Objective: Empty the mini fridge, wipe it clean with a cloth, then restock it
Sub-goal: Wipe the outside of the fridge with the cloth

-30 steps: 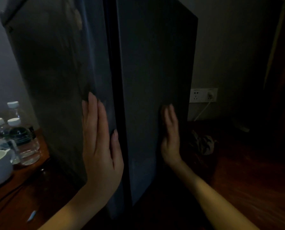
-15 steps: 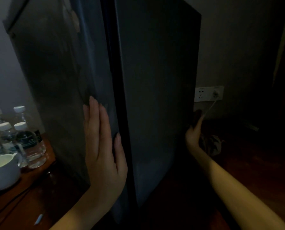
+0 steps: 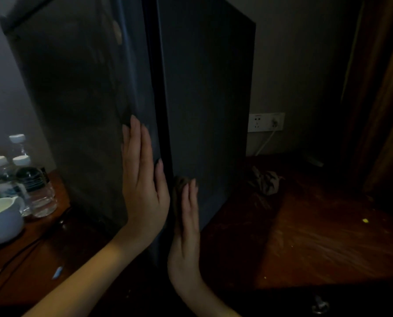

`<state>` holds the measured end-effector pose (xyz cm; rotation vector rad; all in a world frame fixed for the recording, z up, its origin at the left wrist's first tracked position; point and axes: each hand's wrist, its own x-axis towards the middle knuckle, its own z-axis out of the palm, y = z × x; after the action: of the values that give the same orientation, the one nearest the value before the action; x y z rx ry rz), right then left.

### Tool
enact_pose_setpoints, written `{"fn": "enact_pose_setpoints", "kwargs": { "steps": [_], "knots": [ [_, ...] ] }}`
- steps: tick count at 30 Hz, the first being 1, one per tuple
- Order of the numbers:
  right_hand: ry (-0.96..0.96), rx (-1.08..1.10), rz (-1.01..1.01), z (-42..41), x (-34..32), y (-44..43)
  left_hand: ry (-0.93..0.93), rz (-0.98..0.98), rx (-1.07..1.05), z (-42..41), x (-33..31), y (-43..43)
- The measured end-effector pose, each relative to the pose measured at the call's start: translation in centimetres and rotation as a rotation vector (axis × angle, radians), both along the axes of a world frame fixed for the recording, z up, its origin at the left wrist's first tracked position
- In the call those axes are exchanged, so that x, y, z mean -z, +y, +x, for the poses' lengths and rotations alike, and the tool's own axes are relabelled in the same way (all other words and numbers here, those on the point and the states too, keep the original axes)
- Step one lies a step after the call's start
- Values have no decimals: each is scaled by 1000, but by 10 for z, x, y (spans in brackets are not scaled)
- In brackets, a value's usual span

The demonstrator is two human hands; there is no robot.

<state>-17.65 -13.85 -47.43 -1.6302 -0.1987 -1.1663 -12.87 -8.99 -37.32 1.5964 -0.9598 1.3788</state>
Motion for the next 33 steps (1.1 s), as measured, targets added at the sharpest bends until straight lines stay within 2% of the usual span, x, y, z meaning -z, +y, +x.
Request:
{"fn": "enact_pose_setpoints", "kwargs": {
  "steps": [2,3,7,12,14,16,18,20,22,23,26,29,33],
  "knots": [
    [18,1,-46,-2,15,8,-1,-3,3,1,0,0],
    [47,6,-4,-1,25,13,-2,-5,5,1,0,0],
    [282,-10,439,4,55,24,-10,2,16,2,1,0],
    [344,151,625,22,38,-3,-10,2,11,1,0,1],
    [322,156,593,27,11,-19,-11,0,7,1,0,1],
    [215,147,403,17,-15,-13,-9,-6,16,0,0,1],
    [120,112,261,1,-12,14,-13,-11,23,0,0,1],
    [109,76,303,-8,17,38,-21,-11,26,0,-1,1],
    [167,11,564,-5,42,38,-18,-7,29,1,1,1],
    [210,22,661,3,46,28,-19,-8,26,1,1,1],
    [379,123,749,43,30,-24,-20,-2,26,1,0,1],
    [392,194,725,56,1,-51,-14,-7,23,1,1,1],
    [237,72,491,-4,6,14,-20,-11,32,3,2,1]
  ]
}}
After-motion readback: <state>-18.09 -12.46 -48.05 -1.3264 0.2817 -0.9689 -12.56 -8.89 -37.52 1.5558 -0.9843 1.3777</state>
